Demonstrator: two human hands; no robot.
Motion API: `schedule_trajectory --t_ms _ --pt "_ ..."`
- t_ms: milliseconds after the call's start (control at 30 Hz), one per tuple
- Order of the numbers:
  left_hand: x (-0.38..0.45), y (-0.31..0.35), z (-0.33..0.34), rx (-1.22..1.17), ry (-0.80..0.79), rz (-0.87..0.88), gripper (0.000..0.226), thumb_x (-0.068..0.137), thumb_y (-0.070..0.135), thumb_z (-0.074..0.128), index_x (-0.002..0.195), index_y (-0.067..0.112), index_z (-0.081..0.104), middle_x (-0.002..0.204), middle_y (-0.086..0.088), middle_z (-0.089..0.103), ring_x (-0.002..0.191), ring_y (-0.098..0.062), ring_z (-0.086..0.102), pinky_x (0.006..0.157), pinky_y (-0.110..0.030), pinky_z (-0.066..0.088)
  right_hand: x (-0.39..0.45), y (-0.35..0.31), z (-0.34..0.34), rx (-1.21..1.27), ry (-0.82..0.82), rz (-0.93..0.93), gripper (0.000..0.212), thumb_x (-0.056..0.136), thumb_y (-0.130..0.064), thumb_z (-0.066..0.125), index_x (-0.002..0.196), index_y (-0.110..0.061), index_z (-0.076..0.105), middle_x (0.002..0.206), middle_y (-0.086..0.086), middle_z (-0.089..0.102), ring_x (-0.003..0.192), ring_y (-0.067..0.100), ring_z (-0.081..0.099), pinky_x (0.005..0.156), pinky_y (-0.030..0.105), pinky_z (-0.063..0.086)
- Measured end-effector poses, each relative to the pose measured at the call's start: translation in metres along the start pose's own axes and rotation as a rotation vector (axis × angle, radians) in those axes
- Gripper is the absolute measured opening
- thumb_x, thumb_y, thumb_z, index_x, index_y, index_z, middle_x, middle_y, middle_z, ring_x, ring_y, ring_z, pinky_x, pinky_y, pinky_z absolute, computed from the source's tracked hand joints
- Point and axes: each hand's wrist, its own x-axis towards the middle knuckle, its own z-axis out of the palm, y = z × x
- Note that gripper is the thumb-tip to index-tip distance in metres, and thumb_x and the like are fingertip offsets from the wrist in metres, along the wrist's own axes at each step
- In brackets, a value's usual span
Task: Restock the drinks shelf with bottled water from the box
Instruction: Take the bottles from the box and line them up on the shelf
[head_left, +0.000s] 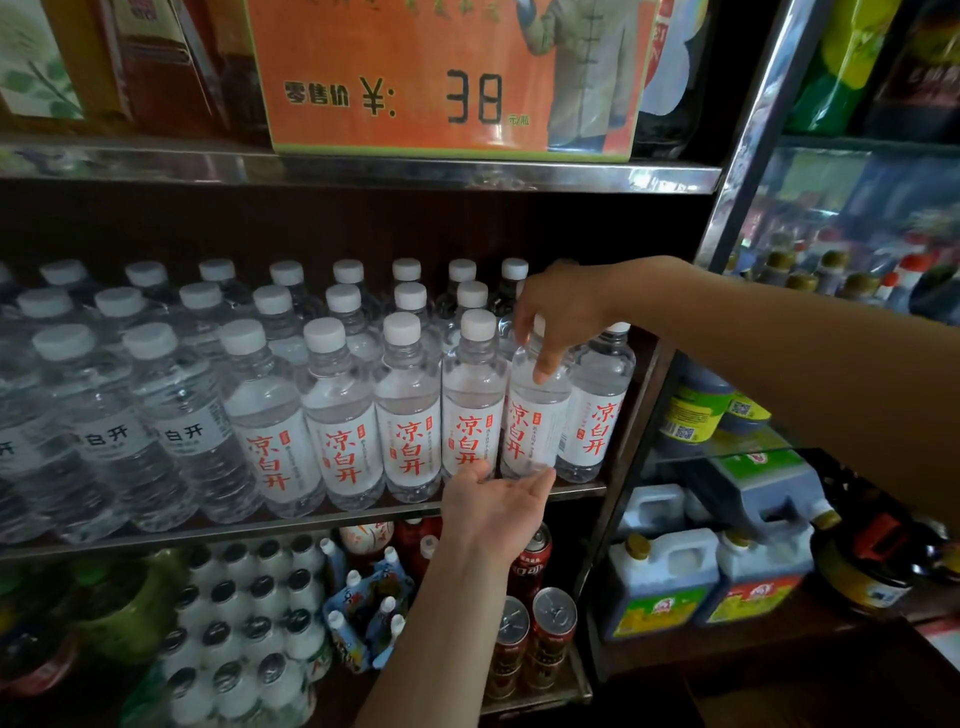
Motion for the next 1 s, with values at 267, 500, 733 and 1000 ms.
schedule_trajectory --t_ms 267,500,733,1000 --pt "0.008 -0.009 0.000 -0.009 0.033 -0.006 0.055 0.100 0.026 0.031 0.140 -0.011 0.026 0.147 -0.032 0.031 0.143 -0.037 0.022 0.119 -0.046 0.017 -0.006 0.004 0.001 -0.071 0.007 -0.096 0.061 0.066 -0.034 0.084 0.122 -0.029 0.061 0.123 -0.004 0.056 0.114 0.018 0.050 0.097 0.037 0.046" --pt "0.006 -0.005 -0.005 -0.039 0.081 -0.028 0.060 0.100 0.025 0.034 0.143 -0.013 0.017 0.150 -0.033 0.022 0.144 -0.039 0.017 0.119 -0.046 0.016 -0.008 0.005 -0.005 -0.007 0.032 -0.013 0.079 0.067 -0.053 0.078 0.134 -0.022 0.048 0.132 -0.001 0.052 0.116 0.022 0.052 0.097 0.037 0.046" --pt "0.006 -0.002 -0.005 -0.056 0.049 -0.025 0.058 0.101 0.025 0.031 0.141 -0.014 0.021 0.147 -0.034 0.028 0.142 -0.038 0.021 0.118 -0.046 0.019 -0.003 0.002 0.000 -0.030 -0.034 0.094 0.072 0.062 -0.060 0.078 0.113 -0.012 0.064 0.109 0.004 0.068 0.097 0.021 0.064 0.083 0.033 0.054" --pt "0.005 -0.003 -0.001 -0.032 0.036 -0.017 0.056 0.101 0.024 0.031 0.139 -0.016 0.024 0.145 -0.034 0.031 0.141 -0.039 0.024 0.118 -0.046 0.021 -0.019 0.008 -0.012 0.078 0.053 0.044 0.081 0.065 -0.045 0.083 0.134 -0.020 0.048 0.129 0.000 0.054 0.111 0.019 0.052 0.091 0.028 0.043"
